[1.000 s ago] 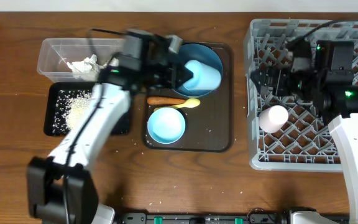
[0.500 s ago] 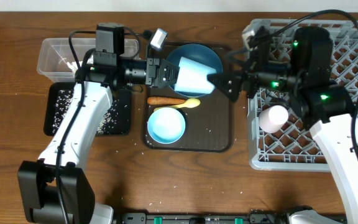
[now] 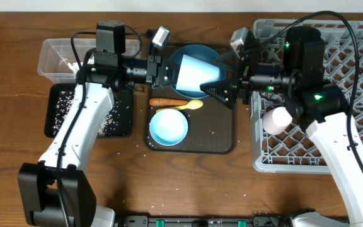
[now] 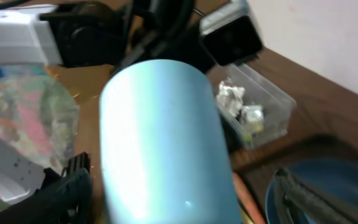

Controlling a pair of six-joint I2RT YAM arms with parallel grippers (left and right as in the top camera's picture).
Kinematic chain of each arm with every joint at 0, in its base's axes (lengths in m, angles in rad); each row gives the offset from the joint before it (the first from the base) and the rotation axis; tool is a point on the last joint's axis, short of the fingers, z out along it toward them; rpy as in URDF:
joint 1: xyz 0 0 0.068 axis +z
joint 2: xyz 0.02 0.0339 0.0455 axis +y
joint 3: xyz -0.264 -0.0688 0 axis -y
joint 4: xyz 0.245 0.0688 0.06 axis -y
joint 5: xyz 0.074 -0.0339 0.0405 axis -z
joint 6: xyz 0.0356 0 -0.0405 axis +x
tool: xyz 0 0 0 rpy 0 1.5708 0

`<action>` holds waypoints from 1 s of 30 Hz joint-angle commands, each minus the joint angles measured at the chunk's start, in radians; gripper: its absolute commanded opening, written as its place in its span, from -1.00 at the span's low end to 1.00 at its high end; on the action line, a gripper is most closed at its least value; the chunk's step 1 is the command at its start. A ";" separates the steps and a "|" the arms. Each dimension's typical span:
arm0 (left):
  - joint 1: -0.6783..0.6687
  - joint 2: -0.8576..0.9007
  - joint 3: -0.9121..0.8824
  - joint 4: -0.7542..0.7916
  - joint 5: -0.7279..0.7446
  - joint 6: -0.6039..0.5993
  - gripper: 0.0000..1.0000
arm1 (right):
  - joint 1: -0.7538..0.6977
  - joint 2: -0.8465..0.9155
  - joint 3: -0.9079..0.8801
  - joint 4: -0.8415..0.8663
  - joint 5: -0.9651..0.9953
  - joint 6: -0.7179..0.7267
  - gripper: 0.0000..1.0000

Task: Sort waste into correct bins and load items into the dishwasher rack
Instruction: 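Bring the light-blue cup toward the right gripper for handover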

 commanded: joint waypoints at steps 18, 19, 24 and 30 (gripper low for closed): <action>0.002 -0.004 0.005 0.006 0.029 -0.027 -0.88 | 0.029 0.082 0.007 0.116 -0.182 -0.065 0.55; 0.003 -0.004 0.005 0.006 0.029 -0.027 -0.88 | 0.029 0.082 0.007 0.124 -0.190 -0.065 0.52; 0.003 -0.004 0.005 0.005 0.029 -0.027 -0.88 | 0.029 0.082 0.007 0.129 -0.204 -0.065 0.34; 0.003 -0.004 0.005 0.005 0.029 -0.027 -0.68 | 0.029 0.082 0.007 0.118 -0.204 -0.065 0.13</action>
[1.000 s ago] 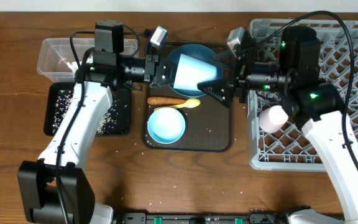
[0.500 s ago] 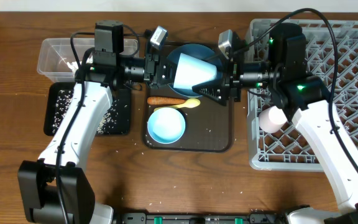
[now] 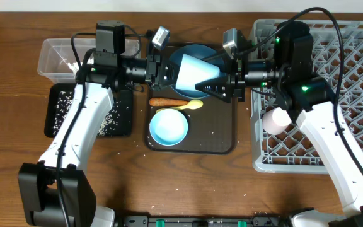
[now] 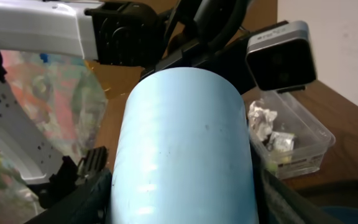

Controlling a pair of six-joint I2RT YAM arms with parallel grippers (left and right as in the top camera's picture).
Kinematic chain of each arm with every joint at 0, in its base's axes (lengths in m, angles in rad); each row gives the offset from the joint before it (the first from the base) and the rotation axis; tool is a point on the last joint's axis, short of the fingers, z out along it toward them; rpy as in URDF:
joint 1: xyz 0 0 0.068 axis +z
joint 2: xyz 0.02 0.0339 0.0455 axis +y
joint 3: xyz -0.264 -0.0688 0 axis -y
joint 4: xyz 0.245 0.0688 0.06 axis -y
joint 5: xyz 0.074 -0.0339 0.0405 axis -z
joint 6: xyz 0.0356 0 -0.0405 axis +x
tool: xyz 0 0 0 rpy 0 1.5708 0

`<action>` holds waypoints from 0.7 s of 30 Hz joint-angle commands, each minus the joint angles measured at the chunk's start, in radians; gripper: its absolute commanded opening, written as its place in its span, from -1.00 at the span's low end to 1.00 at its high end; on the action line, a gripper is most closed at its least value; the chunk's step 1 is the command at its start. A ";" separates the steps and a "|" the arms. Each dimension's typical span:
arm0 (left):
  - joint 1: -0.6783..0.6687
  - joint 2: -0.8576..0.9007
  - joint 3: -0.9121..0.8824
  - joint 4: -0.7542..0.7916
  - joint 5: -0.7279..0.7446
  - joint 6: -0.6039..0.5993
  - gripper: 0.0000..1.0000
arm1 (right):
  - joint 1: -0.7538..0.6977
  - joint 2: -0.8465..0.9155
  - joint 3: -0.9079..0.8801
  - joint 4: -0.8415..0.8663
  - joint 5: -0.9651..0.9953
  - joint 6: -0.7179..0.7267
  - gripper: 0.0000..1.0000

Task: Sort waste into correct bins and load items into the dishwasher rack
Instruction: 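Bring the light-blue cup toward the right gripper for handover, then carry the light-blue cup with the right gripper and place it in the rack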

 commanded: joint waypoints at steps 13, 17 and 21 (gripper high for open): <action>0.005 -0.004 0.005 0.065 -0.045 0.010 -0.14 | -0.128 -0.019 0.007 -0.159 0.081 0.041 0.06; 0.017 -0.004 0.005 0.077 -0.129 0.010 -0.14 | -0.215 -0.058 0.007 -0.293 0.152 0.019 0.07; 0.033 -0.004 0.005 0.076 -0.237 0.024 -0.14 | -0.298 -0.119 0.007 -0.426 0.283 0.019 0.08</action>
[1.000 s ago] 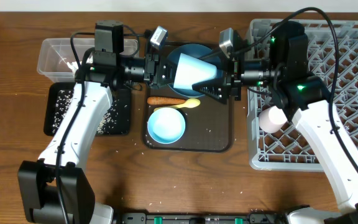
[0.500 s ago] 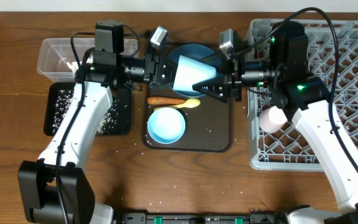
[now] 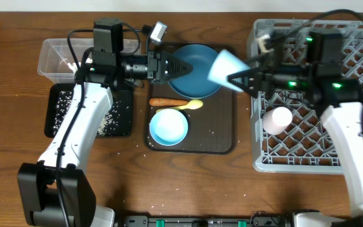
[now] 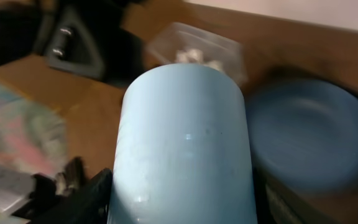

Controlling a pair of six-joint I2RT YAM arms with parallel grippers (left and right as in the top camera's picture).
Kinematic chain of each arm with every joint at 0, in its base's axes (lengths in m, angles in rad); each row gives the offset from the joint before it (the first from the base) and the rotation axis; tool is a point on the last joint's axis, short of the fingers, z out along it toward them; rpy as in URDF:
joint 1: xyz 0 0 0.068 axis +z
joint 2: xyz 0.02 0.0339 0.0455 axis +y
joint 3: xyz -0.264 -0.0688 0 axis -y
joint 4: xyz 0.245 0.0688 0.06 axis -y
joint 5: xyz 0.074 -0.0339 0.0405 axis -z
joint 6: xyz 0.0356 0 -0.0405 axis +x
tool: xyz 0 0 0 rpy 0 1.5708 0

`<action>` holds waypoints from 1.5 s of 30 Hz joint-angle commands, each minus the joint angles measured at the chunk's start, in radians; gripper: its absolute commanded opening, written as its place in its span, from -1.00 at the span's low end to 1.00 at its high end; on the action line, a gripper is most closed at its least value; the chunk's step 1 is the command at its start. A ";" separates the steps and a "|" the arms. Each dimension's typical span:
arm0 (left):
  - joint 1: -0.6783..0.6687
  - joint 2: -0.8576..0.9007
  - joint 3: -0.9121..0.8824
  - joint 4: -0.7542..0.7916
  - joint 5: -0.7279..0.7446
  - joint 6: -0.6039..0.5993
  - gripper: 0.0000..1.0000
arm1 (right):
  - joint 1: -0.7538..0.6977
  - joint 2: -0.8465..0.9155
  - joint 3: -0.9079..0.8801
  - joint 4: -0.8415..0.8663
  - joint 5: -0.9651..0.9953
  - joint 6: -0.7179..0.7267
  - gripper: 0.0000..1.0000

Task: Sort waste into correct bins and load items into the dishwasher rack
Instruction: 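Carry the light-blue cup with the right gripper and place it in the rack, then reach the right gripper to the light-blue bowl and grasp its rim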

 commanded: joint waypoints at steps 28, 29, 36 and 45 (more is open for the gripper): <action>0.017 0.000 0.006 -0.410 -0.810 0.190 -0.14 | -0.408 -0.077 0.008 -0.637 0.956 0.269 0.17; 0.017 0.000 0.006 -0.412 -0.810 0.190 -0.14 | -0.408 -0.048 0.008 -0.639 0.956 0.269 0.17; 0.017 0.000 0.006 -0.418 -0.810 0.190 -0.14 | -0.408 0.108 0.008 -0.623 0.932 0.265 0.15; 0.017 0.000 0.006 -0.421 -0.810 0.190 -0.14 | -0.405 0.168 0.008 -0.571 0.899 0.266 0.18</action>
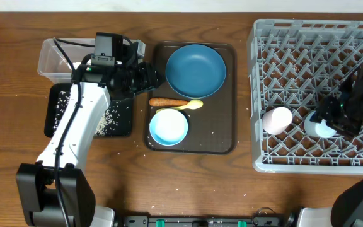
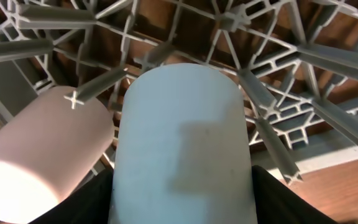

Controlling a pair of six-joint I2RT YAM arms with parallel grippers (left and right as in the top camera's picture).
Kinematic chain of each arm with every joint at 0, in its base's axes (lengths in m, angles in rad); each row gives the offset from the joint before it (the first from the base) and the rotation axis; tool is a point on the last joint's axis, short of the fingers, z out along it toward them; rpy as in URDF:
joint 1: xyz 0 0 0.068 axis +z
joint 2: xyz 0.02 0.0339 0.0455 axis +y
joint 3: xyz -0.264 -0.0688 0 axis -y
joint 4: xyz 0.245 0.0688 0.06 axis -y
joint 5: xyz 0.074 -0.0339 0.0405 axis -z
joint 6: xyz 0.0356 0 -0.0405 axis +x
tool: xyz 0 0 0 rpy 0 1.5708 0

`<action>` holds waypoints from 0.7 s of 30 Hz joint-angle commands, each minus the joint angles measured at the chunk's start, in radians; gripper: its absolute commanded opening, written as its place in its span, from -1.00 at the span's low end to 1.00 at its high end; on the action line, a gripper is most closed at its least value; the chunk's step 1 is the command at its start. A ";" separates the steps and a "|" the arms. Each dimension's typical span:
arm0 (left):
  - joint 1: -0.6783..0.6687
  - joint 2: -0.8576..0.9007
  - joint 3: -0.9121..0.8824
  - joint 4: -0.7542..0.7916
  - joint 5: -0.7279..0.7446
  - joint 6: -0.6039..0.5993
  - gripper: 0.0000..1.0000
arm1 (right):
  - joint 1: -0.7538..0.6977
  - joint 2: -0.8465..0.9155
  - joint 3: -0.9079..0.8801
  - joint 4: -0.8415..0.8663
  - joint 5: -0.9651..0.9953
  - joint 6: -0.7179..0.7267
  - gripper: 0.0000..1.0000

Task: Sort waste into correct bins and load items into the dishwasher rack
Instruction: 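Reach the right gripper to the light-blue bowl and grasp its rim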

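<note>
A light blue cup (image 2: 182, 124) lies among the tines of the grey dishwasher rack (image 1: 254, 94), and my right gripper (image 2: 182, 208) is shut on it. In the overhead view the cup (image 1: 320, 128) is at the rack's lower middle, just right of a pink cup (image 1: 276, 118). On the dark tray (image 1: 222, 142) are a blue plate (image 1: 195, 69), a blue bowl (image 1: 169, 126), a carrot (image 1: 167, 102) and a yellow spoon (image 1: 195, 104). My left gripper (image 1: 150, 78) hangs by the tray's left rim, looks open and holds nothing.
A clear bin (image 1: 55, 57) with crumpled foil stands at the back left. In front of it lies a black mat (image 1: 58, 116) strewn with white crumbs. The pink cup (image 2: 42, 149) lies close against the blue cup's left side. Rack tines (image 2: 278, 62) surround both cups.
My right gripper has moved with the blue cup from above the tray's right edge to down inside the rack, beside the pink cup. The left gripper has drawn back left, off the plate.
At first both grippers held the blue cup above the plate, left at its mouth and right on its body. Then the left gripper had let go and the right one held the cup near the rack's left edge. Now the cup rests in the rack.
</note>
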 commanded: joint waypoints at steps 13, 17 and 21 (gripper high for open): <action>0.004 0.000 0.005 -0.023 -0.012 0.047 -0.14 | -0.006 0.024 0.008 -0.020 -0.044 0.011 0.97; 0.004 0.000 0.005 -0.023 -0.012 0.076 -0.13 | -0.004 0.017 0.022 -0.004 -0.137 -0.017 0.90; -0.001 -0.002 0.005 -0.042 -0.012 0.160 -0.13 | 0.019 -0.025 0.074 -0.003 -0.196 -0.044 0.88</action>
